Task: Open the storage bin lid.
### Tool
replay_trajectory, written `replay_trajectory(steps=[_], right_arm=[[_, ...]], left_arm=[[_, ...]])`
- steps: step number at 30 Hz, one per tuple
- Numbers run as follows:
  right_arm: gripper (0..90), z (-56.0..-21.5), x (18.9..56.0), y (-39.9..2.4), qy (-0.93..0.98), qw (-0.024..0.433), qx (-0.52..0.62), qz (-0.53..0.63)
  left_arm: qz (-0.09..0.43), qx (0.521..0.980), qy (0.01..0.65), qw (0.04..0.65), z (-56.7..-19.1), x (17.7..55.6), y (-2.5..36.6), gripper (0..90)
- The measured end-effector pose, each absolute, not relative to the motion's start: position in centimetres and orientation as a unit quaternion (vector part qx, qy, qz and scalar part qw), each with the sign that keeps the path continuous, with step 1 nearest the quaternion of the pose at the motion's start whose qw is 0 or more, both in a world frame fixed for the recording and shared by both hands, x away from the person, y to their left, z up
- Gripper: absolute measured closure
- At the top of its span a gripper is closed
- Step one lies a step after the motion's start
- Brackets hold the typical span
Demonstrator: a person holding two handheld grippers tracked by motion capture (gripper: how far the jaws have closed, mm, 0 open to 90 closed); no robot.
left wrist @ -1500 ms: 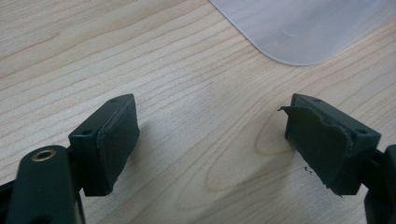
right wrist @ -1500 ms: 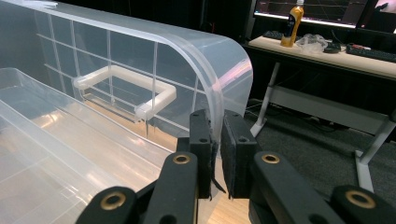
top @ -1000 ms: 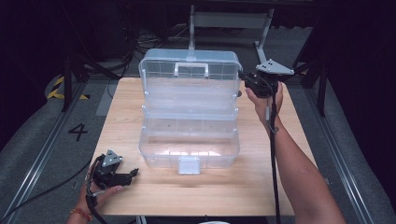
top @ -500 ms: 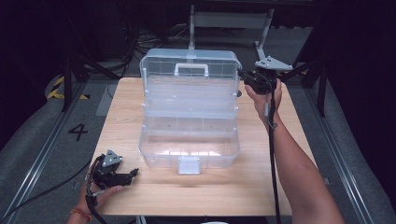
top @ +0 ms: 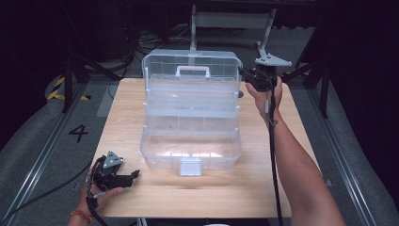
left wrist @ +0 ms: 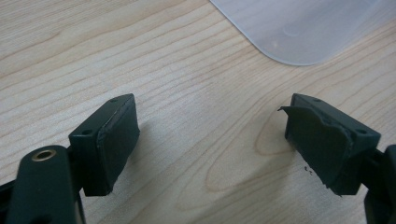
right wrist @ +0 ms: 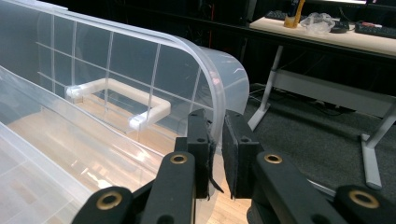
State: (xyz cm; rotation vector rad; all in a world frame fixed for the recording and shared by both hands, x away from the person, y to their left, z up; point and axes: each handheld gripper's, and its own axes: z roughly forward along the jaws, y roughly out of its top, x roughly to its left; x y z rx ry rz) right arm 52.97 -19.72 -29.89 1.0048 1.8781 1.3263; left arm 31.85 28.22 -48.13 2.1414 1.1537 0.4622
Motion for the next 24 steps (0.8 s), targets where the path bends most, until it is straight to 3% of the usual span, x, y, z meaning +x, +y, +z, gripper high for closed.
replay_trajectory(steps=[24], right_arm=[[82.0,-30.4,55.1,-19.6,0.711,0.299,0.400,0.495]], left_arm=[[0.176,0.817,0.440,0.327,-48.1,31.9,28.2,18.0]])
